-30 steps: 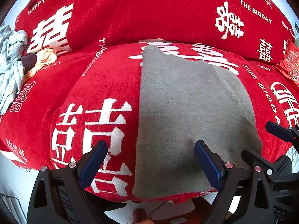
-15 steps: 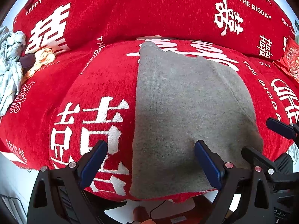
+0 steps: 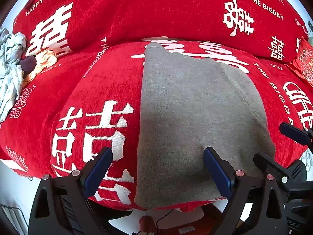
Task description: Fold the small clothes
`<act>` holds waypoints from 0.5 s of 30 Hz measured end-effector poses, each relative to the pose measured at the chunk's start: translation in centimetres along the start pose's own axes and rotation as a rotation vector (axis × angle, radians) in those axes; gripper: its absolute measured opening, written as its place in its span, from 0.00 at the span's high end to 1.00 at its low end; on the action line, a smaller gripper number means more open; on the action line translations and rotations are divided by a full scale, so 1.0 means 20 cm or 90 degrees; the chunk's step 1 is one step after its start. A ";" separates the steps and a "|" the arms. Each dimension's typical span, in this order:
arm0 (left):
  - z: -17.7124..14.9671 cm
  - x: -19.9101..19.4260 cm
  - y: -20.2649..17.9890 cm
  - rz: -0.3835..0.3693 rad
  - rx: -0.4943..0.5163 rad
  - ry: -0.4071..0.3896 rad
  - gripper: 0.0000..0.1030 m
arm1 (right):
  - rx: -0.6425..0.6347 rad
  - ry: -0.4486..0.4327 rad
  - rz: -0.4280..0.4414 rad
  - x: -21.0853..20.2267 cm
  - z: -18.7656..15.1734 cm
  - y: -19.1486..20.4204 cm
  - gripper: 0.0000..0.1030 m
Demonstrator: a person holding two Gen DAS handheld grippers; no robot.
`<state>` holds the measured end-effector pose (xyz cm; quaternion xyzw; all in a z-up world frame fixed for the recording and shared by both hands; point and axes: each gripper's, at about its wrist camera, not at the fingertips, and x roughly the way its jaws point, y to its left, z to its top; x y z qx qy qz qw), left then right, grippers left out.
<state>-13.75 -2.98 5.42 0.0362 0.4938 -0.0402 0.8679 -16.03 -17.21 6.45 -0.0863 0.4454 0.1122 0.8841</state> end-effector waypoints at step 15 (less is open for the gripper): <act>0.00 0.01 0.00 -0.008 -0.004 0.006 0.08 | -0.001 -0.002 -0.001 0.00 0.00 -0.01 0.27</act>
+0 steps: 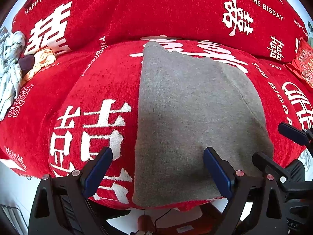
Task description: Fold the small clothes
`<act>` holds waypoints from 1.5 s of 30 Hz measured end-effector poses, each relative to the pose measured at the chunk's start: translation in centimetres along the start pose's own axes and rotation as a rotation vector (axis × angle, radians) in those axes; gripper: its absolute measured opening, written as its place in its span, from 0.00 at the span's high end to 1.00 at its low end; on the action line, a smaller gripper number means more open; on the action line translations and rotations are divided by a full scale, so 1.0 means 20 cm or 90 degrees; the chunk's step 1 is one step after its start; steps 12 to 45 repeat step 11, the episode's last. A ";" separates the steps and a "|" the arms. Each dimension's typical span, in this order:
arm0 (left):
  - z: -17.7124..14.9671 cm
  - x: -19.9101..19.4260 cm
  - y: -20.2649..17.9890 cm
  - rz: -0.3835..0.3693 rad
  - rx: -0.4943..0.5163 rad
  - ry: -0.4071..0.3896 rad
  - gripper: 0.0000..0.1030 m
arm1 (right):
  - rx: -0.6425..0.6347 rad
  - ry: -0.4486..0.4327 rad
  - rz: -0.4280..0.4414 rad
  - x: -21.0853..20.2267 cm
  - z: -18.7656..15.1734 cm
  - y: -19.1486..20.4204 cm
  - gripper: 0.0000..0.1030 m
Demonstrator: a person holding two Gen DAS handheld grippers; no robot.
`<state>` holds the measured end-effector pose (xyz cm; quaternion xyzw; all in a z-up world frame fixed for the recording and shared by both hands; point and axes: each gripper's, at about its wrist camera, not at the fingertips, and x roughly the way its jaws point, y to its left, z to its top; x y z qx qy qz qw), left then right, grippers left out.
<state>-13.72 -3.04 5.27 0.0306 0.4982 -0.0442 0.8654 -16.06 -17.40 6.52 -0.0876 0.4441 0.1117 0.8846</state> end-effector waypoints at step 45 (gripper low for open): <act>0.00 -0.03 -0.03 0.009 0.013 -0.014 0.08 | 0.011 -0.002 0.006 0.01 -0.02 -0.02 0.27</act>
